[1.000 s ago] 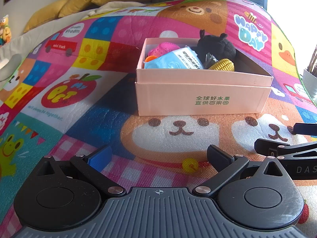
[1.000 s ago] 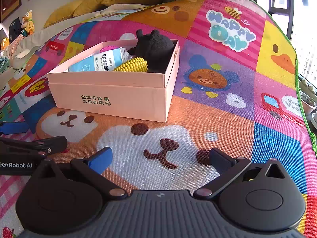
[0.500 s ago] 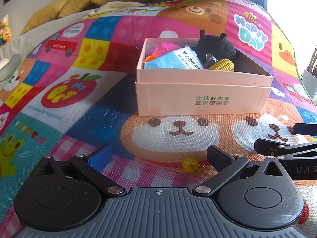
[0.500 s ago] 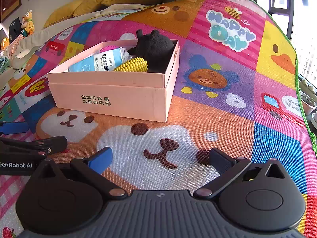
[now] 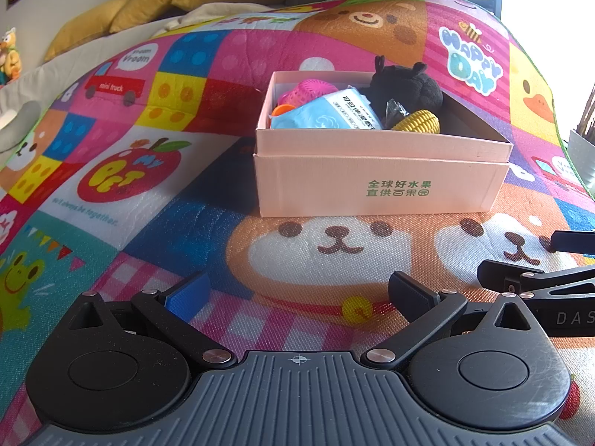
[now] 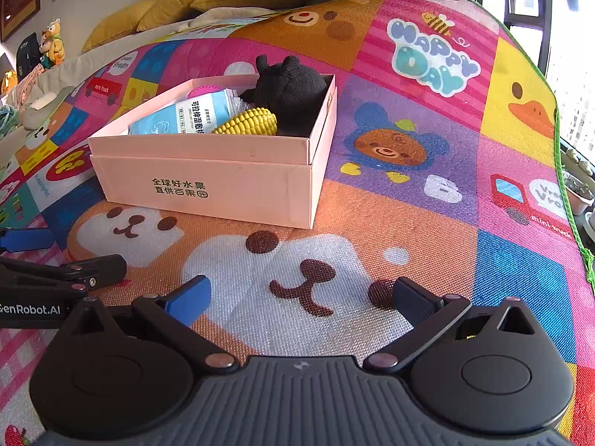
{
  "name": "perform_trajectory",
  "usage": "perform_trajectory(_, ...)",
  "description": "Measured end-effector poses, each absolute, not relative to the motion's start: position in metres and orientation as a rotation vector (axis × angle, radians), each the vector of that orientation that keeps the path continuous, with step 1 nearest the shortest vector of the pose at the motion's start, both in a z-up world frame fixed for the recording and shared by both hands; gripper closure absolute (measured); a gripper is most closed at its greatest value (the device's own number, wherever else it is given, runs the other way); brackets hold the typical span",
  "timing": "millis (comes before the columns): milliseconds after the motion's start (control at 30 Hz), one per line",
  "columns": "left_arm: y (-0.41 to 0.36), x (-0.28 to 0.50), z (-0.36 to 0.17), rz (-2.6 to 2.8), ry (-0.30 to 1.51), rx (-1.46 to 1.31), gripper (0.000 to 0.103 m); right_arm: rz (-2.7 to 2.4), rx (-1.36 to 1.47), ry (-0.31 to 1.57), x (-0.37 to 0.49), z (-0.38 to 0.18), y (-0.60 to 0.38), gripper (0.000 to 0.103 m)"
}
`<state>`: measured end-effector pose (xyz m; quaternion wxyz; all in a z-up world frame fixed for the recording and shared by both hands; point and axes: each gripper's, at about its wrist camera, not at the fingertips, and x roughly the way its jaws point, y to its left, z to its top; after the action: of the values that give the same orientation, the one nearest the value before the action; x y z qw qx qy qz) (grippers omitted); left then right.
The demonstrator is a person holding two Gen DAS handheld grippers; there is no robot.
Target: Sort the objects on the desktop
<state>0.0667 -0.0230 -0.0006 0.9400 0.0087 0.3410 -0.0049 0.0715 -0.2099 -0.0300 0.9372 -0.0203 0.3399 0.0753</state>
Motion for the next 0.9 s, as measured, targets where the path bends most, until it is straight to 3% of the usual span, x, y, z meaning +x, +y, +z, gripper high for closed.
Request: perform_trajectory(900, -0.0214, 0.0662, -0.0003, -0.010, 0.697, 0.021, 0.000, 0.155, -0.037, 0.695, 0.0716, -0.0302, -0.2090, 0.000)
